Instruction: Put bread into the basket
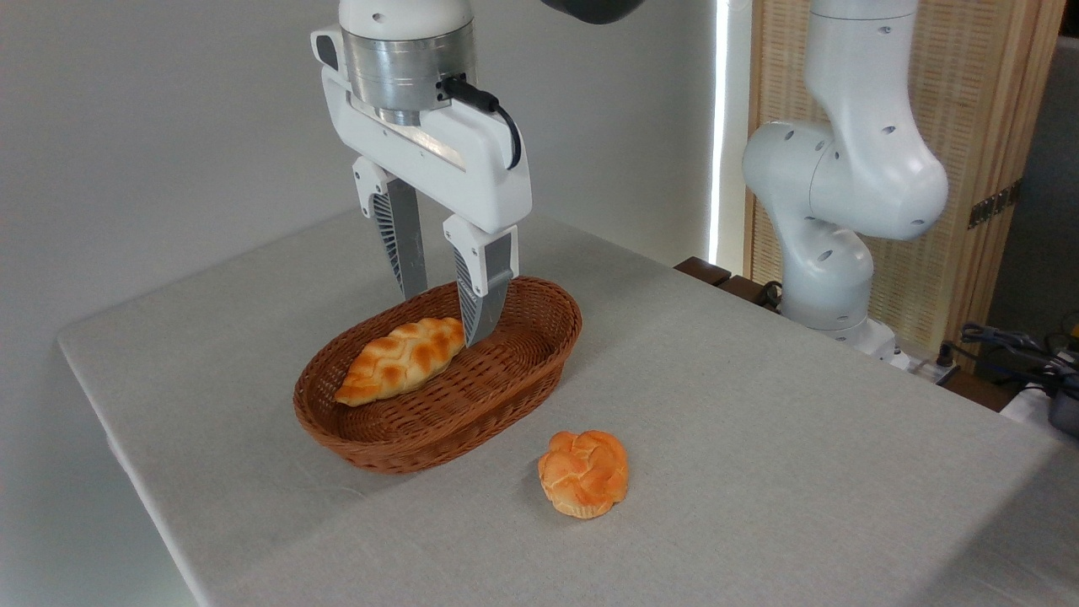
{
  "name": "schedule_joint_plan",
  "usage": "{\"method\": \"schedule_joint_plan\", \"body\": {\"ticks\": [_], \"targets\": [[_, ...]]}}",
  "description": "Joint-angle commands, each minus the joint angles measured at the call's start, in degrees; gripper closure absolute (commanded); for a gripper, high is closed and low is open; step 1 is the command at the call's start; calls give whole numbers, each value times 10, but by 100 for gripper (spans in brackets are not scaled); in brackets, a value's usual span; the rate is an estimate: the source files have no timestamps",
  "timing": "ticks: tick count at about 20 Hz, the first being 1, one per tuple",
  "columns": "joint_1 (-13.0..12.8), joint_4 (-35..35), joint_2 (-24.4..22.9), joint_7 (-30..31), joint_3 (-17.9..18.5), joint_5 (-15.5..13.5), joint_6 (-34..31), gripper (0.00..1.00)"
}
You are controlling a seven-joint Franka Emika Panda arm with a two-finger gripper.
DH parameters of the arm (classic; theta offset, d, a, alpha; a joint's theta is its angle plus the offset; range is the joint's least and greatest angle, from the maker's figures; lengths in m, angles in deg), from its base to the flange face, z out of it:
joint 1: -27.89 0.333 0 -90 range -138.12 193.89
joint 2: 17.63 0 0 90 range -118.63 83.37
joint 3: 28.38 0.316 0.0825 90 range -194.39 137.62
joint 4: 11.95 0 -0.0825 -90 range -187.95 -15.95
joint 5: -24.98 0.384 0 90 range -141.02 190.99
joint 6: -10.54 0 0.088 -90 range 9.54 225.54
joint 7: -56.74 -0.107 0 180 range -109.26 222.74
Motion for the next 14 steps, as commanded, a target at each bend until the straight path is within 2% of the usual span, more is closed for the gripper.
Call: {"method": "schedule_joint_plan", "body": {"ticks": [1, 14], "targets": [[-1, 5, 7, -29, 16, 1, 17, 0], [-2, -6, 18, -38, 15, 8, 27, 0]]}}
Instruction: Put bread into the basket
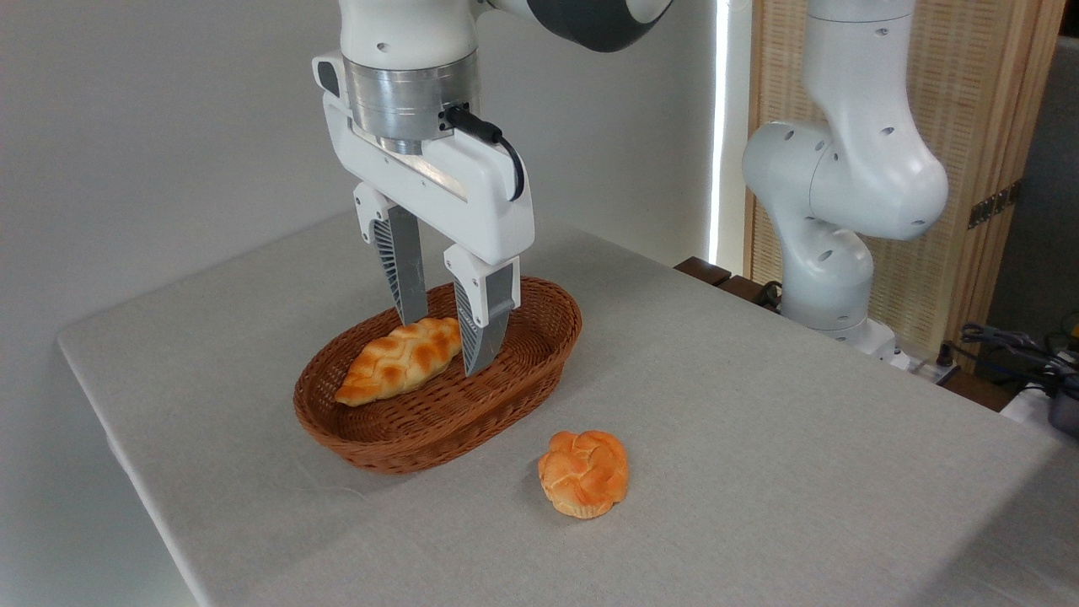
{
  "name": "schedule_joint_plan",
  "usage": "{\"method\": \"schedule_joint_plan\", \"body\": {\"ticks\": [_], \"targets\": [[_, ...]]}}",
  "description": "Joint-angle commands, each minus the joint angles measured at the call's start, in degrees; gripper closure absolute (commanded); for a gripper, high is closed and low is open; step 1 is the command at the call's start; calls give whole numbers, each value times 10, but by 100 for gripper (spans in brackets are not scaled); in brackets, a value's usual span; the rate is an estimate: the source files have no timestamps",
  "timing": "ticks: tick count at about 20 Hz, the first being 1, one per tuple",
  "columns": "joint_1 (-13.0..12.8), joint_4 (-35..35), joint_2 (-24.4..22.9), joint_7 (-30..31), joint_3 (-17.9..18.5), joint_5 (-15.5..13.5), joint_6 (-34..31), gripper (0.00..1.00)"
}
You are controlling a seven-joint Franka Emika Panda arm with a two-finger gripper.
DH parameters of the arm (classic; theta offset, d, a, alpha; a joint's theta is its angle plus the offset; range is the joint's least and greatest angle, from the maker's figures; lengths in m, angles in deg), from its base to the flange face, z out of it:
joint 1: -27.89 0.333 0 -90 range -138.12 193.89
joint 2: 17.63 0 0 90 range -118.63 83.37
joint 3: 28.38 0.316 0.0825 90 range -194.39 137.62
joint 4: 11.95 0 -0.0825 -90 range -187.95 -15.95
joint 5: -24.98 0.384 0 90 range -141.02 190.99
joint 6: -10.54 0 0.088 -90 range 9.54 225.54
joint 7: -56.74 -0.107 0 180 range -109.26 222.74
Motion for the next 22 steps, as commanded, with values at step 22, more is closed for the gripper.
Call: {"method": "schedule_joint_plan", "body": {"ticks": [22], "targets": [[-2, -9, -14, -32, 18, -3, -16, 0]]}}
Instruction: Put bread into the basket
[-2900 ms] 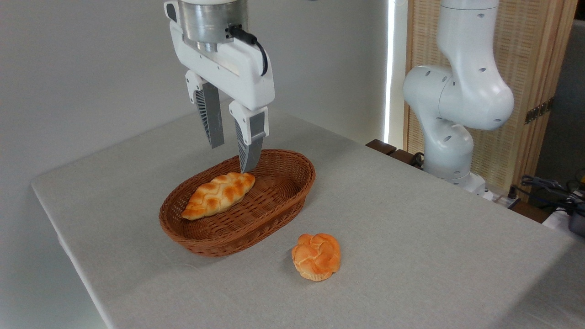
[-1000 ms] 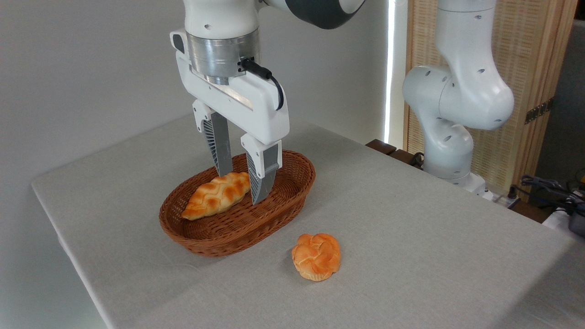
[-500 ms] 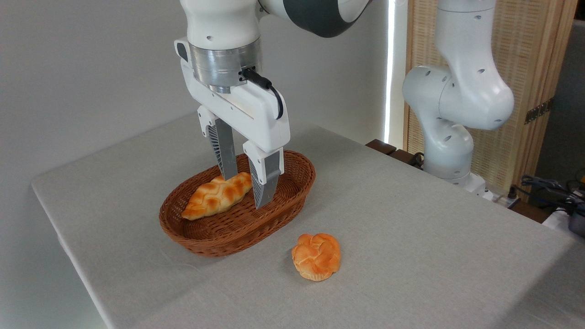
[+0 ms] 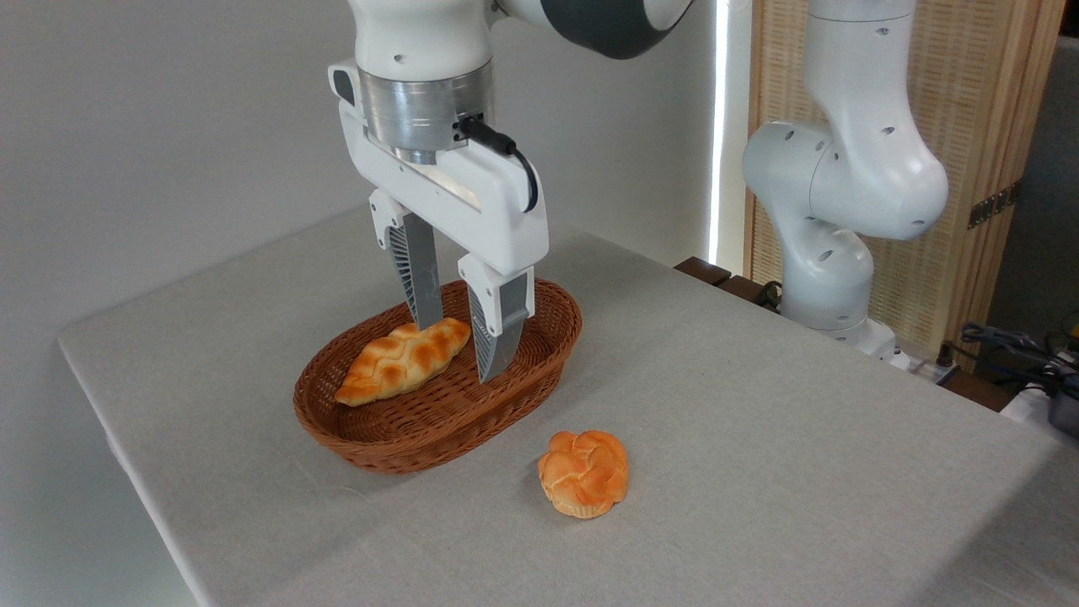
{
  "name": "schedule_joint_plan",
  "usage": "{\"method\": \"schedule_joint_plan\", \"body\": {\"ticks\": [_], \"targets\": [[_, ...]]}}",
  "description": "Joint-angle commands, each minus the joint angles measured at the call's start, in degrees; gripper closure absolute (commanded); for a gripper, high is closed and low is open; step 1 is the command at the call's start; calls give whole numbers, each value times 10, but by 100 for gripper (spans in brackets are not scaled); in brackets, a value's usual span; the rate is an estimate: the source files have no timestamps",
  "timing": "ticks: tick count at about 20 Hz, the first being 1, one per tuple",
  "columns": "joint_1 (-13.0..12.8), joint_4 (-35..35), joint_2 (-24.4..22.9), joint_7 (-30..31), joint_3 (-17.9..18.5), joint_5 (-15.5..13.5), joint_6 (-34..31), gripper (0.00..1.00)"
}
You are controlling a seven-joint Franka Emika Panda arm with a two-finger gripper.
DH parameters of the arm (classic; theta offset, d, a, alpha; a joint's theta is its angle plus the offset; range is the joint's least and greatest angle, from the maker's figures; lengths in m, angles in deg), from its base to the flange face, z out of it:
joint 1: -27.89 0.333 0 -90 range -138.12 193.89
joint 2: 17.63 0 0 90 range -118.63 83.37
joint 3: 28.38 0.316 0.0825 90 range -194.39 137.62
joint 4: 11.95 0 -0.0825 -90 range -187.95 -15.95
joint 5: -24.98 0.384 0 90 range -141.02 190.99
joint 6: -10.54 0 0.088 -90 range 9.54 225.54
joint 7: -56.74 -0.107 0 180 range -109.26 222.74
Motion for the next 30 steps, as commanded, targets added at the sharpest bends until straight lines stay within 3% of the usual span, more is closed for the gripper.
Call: {"method": "schedule_joint_plan", "body": {"ticks": [1, 23, 26, 30], "targets": [[-2, 2, -9, -6, 6, -3, -14, 0], [-4, 4, -15, -7, -1, -4, -27, 0], [-8, -10, -11, -8, -1, -3, -37, 0], [-8, -83, -22, -36, -1, 9, 12, 0]]}}
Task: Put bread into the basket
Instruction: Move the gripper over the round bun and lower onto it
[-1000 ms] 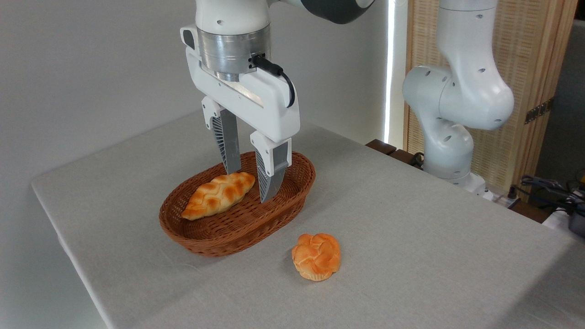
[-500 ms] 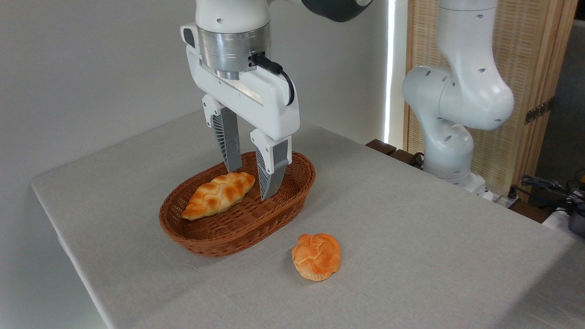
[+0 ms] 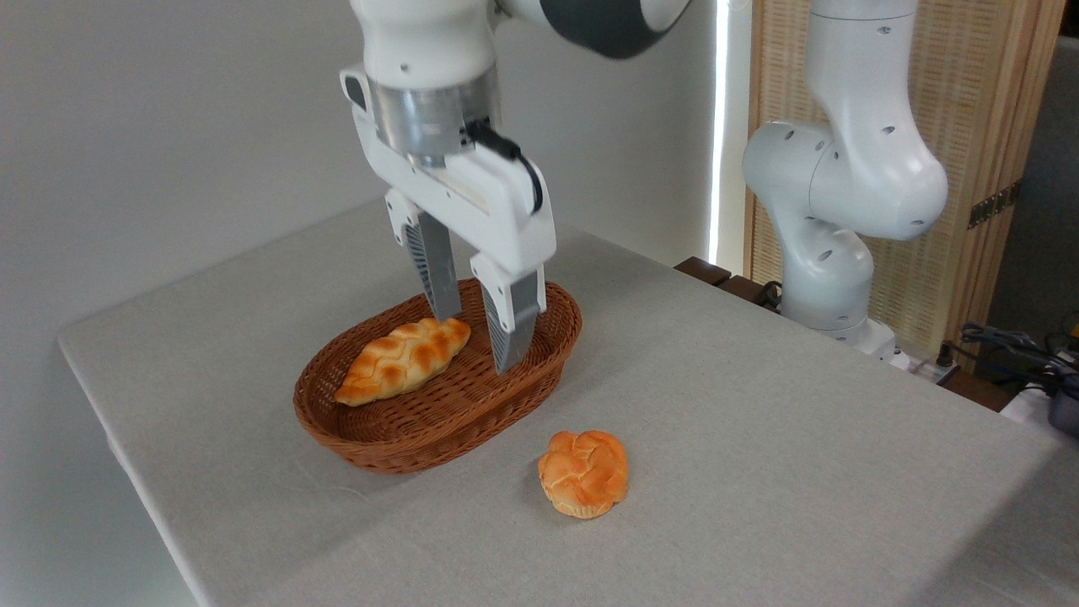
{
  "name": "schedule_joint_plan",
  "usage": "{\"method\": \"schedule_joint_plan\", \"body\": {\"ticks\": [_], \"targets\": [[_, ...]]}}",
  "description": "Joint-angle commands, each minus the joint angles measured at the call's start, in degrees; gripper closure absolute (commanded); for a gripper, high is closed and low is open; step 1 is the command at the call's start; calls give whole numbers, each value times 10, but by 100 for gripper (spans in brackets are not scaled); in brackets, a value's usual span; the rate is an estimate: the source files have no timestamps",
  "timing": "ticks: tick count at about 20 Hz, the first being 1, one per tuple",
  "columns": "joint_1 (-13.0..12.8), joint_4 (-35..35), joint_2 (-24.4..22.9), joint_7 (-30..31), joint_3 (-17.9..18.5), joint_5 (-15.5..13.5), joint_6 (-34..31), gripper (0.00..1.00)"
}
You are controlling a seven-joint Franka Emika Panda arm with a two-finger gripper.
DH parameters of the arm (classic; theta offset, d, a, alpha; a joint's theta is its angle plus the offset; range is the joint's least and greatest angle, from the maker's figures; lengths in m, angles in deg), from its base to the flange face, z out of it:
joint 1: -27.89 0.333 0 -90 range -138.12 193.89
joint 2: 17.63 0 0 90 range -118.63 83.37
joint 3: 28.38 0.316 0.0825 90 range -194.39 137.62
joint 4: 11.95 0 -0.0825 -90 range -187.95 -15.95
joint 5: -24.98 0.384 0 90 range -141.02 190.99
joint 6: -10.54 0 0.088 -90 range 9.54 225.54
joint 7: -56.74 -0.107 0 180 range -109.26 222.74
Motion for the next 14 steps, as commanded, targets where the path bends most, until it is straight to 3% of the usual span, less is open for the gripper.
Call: {"method": "schedule_joint_plan", "body": {"ticks": [1, 6, 9, 12, 14], "targets": [[-3, -83, -25, -38, 3, 19, 52, 0], [3, -178, -49, -111, 8, 69, 127, 0], [5, -189, -44, -137, 9, 80, 138, 0], [5, -222, -36, -141, 9, 106, 193, 0], [5, -227, -30, -151, 9, 122, 195, 0]]}}
